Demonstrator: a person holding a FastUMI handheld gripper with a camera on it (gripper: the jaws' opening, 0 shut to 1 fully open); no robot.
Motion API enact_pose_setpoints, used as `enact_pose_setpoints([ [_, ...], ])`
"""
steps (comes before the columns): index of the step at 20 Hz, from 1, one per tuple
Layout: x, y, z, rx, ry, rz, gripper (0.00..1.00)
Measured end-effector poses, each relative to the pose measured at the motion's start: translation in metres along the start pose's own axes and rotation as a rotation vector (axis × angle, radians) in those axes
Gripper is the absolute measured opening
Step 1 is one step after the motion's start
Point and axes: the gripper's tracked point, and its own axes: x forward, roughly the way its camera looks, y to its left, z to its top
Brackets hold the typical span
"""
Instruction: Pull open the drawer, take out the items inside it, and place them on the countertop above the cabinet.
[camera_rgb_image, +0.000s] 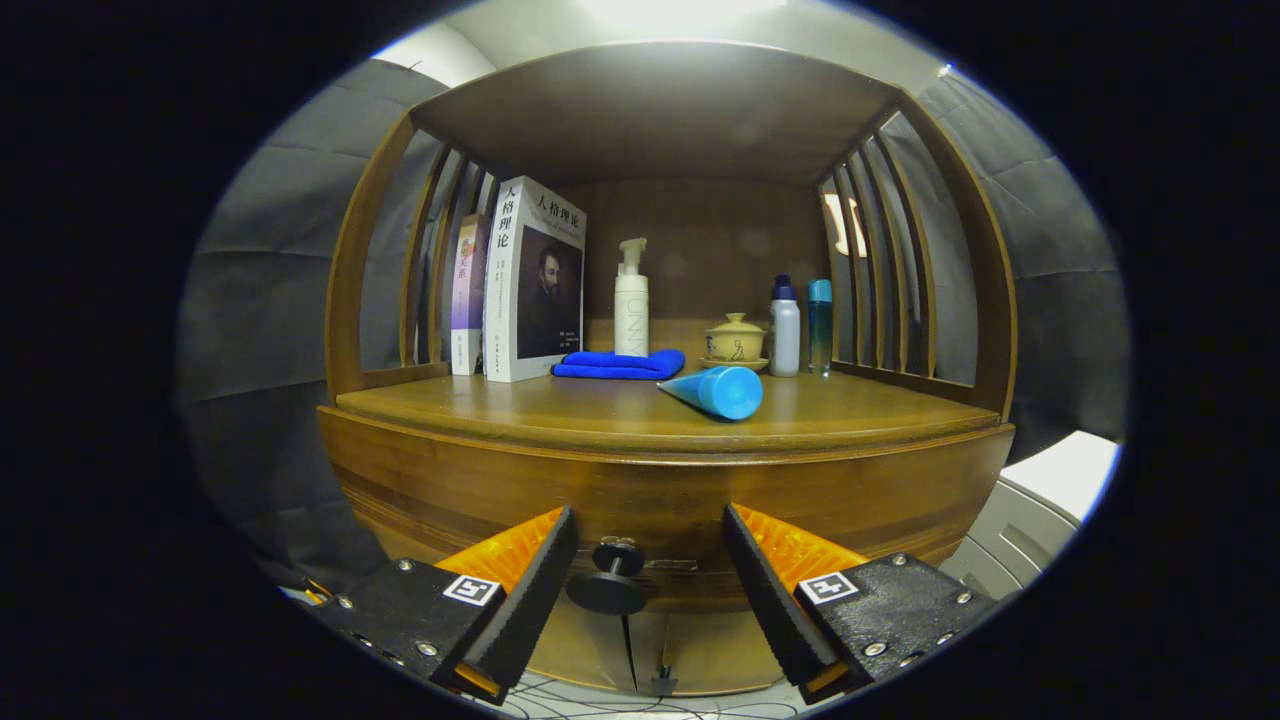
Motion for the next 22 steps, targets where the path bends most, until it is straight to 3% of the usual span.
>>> enact_pose_setpoints([
  [5, -0.008, 0.013, -0.003, -0.027, 0.052, 0.054, 0.92],
  [7, -0.017, 0.007, 0.010, -0.063, 0.030, 0.038, 0.93],
  [15, -0.117, -0.003, 0.073, -0.019, -0.109, -0.029, 0.93],
  [22, -0.187, 0.019, 0.079, -0.008, -0.160, -0.015, 0.93],
])
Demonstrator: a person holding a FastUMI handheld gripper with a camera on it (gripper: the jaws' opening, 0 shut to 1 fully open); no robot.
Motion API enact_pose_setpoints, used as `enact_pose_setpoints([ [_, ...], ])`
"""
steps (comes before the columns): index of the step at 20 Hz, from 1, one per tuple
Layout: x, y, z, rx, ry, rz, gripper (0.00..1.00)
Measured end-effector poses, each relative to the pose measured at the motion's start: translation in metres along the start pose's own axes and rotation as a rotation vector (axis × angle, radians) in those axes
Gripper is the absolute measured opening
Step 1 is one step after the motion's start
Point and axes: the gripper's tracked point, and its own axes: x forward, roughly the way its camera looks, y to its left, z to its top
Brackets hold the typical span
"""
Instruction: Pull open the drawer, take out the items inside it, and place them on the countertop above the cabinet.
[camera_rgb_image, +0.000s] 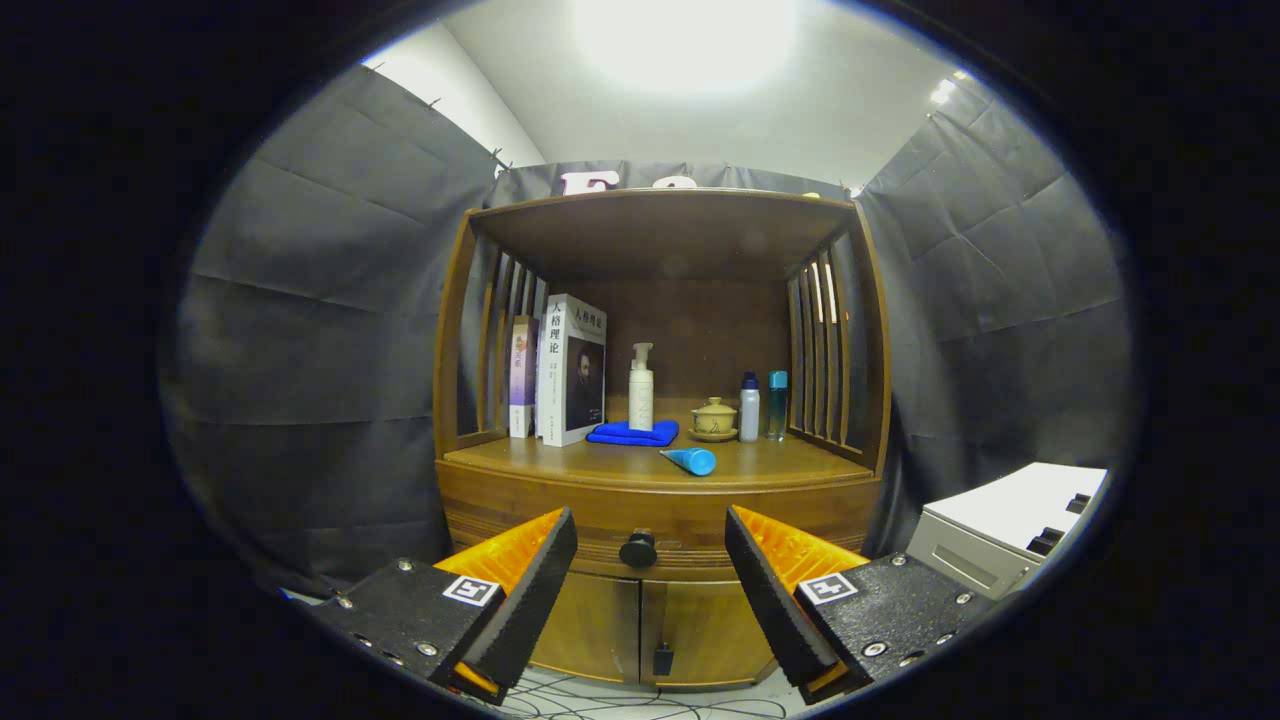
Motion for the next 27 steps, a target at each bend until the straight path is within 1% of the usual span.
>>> enact_pose_setpoints([
  [2, -0.009, 0.004, -0.002, 0.009, -0.013, -0.005, 0.93],
  [5, -0.011, 0.003, -0.009, 0.006, -0.032, -0.006, 0.93],
  [9, -0.008, 0.000, -0.026, -0.002, 0.006, -0.019, 0.93],
  [11, -0.005, 0.006, -0.026, -0.020, 0.008, 0.002, 0.93],
  [16, -0.006, 0.033, -0.034, -0.134, 0.031, 0.078, 0.93],
  [19, -0.004, 0.042, -0.037, -0.141, 0.042, 0.104, 0.95],
  [27, -0.004, 0.024, -0.032, -0.072, 0.032, 0.057, 0.94],
])
